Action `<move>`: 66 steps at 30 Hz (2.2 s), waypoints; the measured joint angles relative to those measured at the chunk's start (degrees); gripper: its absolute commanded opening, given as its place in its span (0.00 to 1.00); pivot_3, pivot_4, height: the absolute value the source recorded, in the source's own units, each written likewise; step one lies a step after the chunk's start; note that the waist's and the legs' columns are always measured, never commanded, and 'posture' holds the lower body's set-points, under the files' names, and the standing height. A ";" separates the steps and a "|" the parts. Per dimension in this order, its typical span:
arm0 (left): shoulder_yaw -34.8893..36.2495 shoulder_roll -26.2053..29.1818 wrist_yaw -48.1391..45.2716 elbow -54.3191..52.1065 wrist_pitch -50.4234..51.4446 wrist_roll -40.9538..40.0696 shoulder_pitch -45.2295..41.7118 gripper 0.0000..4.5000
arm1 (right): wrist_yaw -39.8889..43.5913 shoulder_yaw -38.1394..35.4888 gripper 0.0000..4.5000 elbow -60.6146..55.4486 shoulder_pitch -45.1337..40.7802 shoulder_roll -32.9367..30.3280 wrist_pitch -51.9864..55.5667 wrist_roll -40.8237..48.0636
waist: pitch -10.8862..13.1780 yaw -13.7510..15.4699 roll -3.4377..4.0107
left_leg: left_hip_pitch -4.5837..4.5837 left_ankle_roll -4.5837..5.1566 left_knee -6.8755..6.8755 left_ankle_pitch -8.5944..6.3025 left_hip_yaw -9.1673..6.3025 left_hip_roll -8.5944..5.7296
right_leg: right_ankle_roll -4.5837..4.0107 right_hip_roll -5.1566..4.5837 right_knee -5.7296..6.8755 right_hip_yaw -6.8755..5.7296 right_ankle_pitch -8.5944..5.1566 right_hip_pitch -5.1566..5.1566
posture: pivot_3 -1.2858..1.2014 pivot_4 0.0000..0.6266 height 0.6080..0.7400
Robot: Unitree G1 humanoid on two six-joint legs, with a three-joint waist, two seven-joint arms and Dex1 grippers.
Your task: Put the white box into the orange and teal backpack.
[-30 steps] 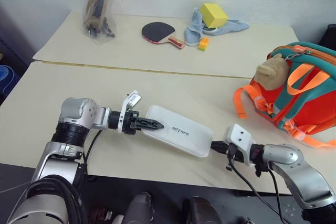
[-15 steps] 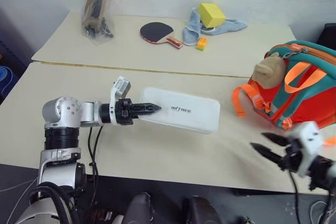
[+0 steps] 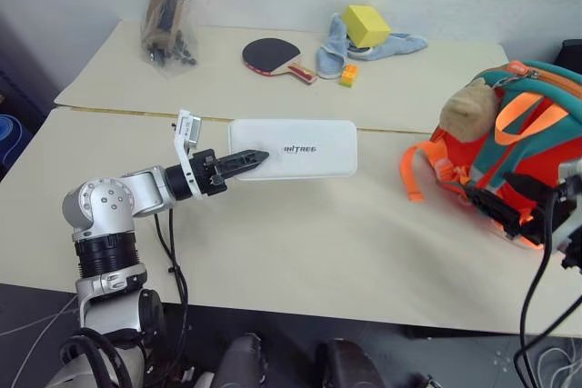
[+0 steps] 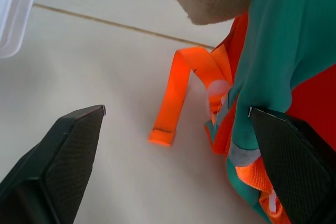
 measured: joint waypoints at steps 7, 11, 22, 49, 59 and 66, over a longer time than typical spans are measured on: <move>-1.39 2.05 -0.61 -0.38 -1.75 -0.40 0.22 0.31 | -3.37 3.87 0.99 6.45 -7.27 0.00 0.12 -1.21 | 0.01 0.30 0.00 | -0.09 0.00 -0.01 0.02 -0.01 0.00 | 0.00 0.00 0.00 -0.03 0.00 -0.06 | 0.52 0.24 1.00; -1.47 3.66 -0.64 -0.02 -2.61 -0.43 0.24 0.31 | -4.29 -0.43 0.99 2.24 0.34 0.00 2.66 -0.12 | 0.01 1.02 -0.01 | -0.23 0.03 -0.02 0.01 -0.04 -0.02 | 0.01 -0.01 0.02 -0.05 0.01 -0.08 | 0.52 0.24 1.00; -2.55 2.10 0.82 1.64 -4.20 -0.49 -2.81 0.31 | -12.62 0.43 0.99 1.34 -7.73 5.36 2.59 0.84 | 0.07 -0.50 -0.06 | -0.12 -0.16 -0.11 0.32 0.00 -0.07 | 0.04 -0.04 0.34 0.06 0.03 -0.35 | 0.52 0.24 1.00; -3.74 1.77 3.64 5.74 -7.99 -0.64 -6.49 0.31 | -12.77 13.37 0.00 18.93 -22.18 12.04 -14.44 -8.85 | 0.09 -1.23 -0.05 | -0.27 -0.11 -0.15 0.51 0.07 -0.10 | 0.04 -0.08 0.40 0.08 0.02 -0.55 | 0.52 0.24 1.00; -4.07 2.31 3.42 7.21 -9.24 -0.76 -8.11 0.31 | 1.72 12.35 0.00 0.63 -11.38 3.56 -3.19 7.75 | 0.16 -1.15 -0.08 | -0.30 -0.11 -0.21 0.51 0.06 -0.10 | 0.04 -0.06 0.33 0.05 0.02 -0.57 | 0.52 0.24 1.00; -5.03 6.76 -3.44 12.92 -16.31 0.98 -12.14 0.31 | 11.40 1.97 0.00 -7.21 -2.73 -8.90 7.16 26.78 | 0.45 -0.98 -0.23 | -0.33 -0.09 -0.19 0.50 0.04 -0.10 | 0.04 -0.08 0.29 0.00 0.02 -0.55 | 0.52 0.24 1.00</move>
